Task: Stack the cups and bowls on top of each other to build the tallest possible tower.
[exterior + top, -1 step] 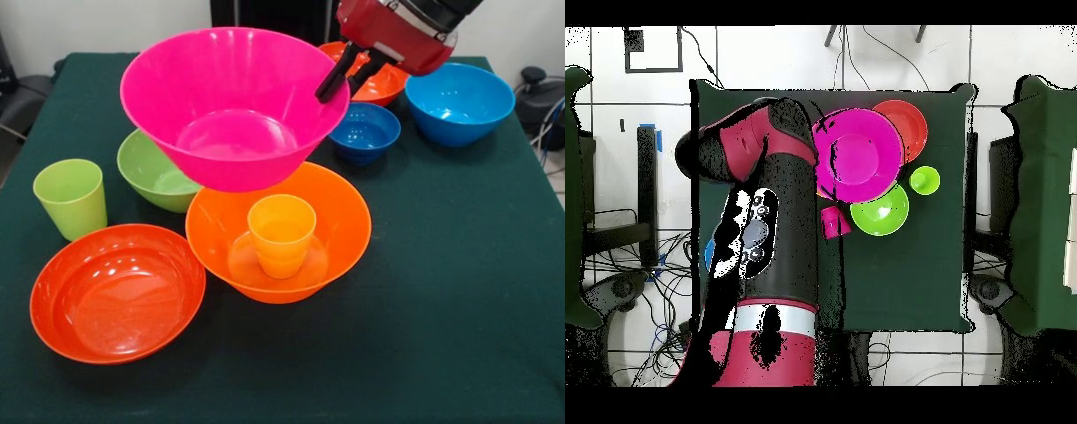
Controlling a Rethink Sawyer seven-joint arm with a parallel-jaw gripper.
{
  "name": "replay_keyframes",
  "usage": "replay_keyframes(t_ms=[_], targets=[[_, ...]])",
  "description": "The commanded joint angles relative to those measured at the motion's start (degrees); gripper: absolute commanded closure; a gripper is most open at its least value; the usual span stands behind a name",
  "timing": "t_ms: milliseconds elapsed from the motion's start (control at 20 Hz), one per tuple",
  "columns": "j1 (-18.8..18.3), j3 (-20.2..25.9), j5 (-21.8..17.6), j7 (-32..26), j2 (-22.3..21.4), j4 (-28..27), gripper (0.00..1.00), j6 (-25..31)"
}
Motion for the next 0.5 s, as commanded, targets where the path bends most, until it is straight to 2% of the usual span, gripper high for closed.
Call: replay_keyframes(t_ms=[50,500], targets=[[0.0,2.0,-2.3,1.8,2.4,-0.9,1.0,-3.0],[0.4,2.2,-1.0,0.7,2.1,-1.8,1.0,-1.6]])
